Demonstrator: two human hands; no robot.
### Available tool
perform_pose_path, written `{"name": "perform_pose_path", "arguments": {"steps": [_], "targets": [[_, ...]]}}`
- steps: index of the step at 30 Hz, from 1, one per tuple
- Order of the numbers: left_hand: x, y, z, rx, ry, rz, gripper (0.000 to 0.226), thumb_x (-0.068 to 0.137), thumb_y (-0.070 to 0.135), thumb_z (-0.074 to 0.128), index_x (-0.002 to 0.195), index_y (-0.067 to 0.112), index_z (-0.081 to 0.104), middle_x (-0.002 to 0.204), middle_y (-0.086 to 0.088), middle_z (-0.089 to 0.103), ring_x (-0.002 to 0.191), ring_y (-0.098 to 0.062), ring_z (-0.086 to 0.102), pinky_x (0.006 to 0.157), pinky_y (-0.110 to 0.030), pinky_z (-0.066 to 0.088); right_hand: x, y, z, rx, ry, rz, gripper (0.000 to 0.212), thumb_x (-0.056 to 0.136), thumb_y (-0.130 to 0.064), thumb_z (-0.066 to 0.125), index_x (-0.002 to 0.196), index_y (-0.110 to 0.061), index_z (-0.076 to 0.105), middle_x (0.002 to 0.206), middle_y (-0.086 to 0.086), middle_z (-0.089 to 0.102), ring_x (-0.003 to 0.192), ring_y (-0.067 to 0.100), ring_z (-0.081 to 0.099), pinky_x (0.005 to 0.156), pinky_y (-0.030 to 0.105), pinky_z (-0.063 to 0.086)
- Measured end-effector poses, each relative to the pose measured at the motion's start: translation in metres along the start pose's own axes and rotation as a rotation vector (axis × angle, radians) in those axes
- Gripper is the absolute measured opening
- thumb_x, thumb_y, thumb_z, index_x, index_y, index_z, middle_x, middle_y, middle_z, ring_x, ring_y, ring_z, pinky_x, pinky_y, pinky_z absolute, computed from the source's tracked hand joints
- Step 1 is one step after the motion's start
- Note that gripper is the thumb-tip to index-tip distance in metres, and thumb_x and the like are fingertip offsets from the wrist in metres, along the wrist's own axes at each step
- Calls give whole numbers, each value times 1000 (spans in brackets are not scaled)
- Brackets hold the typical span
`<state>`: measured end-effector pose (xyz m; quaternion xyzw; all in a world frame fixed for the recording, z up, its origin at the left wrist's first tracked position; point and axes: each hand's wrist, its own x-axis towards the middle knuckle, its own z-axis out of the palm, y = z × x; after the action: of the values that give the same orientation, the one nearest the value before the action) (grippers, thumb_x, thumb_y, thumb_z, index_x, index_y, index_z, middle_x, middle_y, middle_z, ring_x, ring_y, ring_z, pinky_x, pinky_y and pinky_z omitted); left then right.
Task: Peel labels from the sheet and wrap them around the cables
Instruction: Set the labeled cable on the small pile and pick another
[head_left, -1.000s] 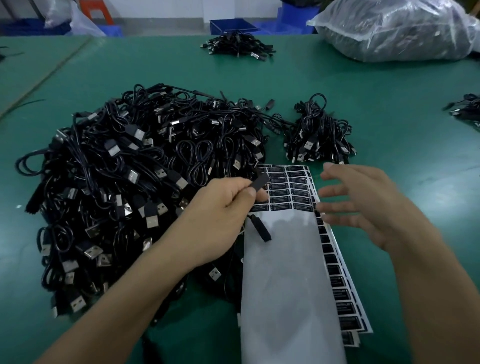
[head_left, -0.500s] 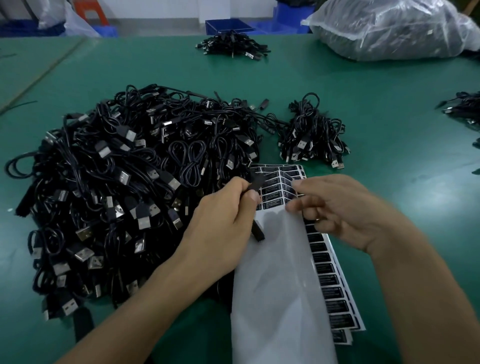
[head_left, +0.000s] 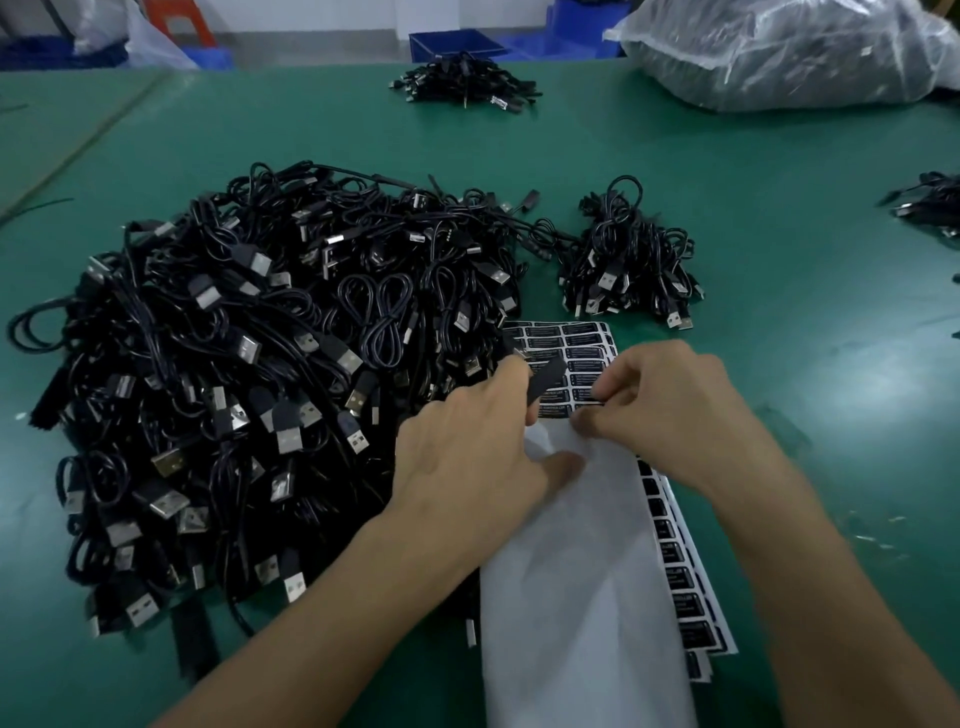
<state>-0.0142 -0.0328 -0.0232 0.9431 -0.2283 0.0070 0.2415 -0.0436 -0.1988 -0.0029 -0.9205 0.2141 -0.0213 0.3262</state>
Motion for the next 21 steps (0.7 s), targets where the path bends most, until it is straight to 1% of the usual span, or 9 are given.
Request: {"name": "perform_pose_path", "arguments": {"steps": [3, 8, 13, 16, 17, 18, 19, 20, 21], "targets": [[2, -1, 1, -9, -2, -11, 53, 68, 73, 65, 82, 35, 32, 77, 20, 54, 69, -14, 59, 55, -30, 38, 1, -4, 4, -45, 25, 2, 29, 72, -39, 88, 70, -24, 63, 87, 9, 67, 81, 26, 65, 75, 39, 58], [3, -4, 0, -22, -30, -17, 54, 63, 78, 57, 82, 33, 33, 98, 19, 66, 83, -17, 65, 71, -38, 52, 2, -1, 5, -11, 86, -9, 24, 75, -30, 85, 63, -24, 65, 83, 9, 67, 79, 24, 64, 71, 37, 57], [3, -5, 1, -27, -32, -5, 53, 66, 75, 61, 81, 34, 32, 100, 18, 67, 84, -16, 65, 71, -39, 53, 4, 2, 2, -11, 86, -41, 21, 79, -18, 78, 62, -24, 67, 74, 5, 68, 77, 20, 64, 67, 31, 55], [4, -6, 1, -25, -31, -7, 52, 65, 74, 63, 80, 35, 32, 102, 18, 67, 86, -17, 65, 72, -39, 53, 4, 4, 0, 18, 105, -47, 20, 81, -13, 75, 65, -24, 70, 65, -1, 67, 69, 11, 63, 50, 11, 47], [4, -6, 1, -28, -31, -7, 51, 65, 74, 63, 80, 36, 31, 102, 19, 67, 85, -16, 65, 71, -39, 52, 4, 6, -1, 33, 120, -38, 18, 82, -12, 71, 67, -22, 70, 65, 0, 68, 66, 14, 65, 48, 11, 47], [4, -6, 1, -32, -27, -4, 51, 66, 74, 64, 81, 37, 32, 101, 19, 67, 84, -15, 65, 70, -38, 52, 5, 8, -2, 56, 135, -22, 16, 83, -12, 65, 69, -16, 71, 67, 6, 69, 66, 24, 67, 53, 18, 55], [4, -6, 1, -38, -19, 0, 51, 68, 73, 66, 80, 37, 32, 100, 20, 66, 82, -14, 64, 67, -36, 50, 6, 9, -4, 113, 140, 6, 15, 84, -12, 61, 72, -9, 70, 70, 13, 70, 70, 34, 68, 63, 32, 62], [3, -6, 2, -42, -9, 6, 52, 69, 72, 68, 80, 37, 31, 95, 20, 64, 78, -12, 63, 63, -33, 47, 6, 10, -6, 214, 129, 48, 16, 85, -13, 59, 77, -4, 70, 73, 15, 71, 74, 37, 70, 70, 44, 63], [3, -6, 2, -42, 2, 12, 53, 70, 72, 70, 79, 37, 31, 88, 21, 61, 72, -8, 59, 58, -30, 41, 7, 9, -10, 346, 106, 99, 17, 88, -14, 61, 78, -4, 70, 74, 14, 73, 76, 34, 73, 72, 47, 63]]}}
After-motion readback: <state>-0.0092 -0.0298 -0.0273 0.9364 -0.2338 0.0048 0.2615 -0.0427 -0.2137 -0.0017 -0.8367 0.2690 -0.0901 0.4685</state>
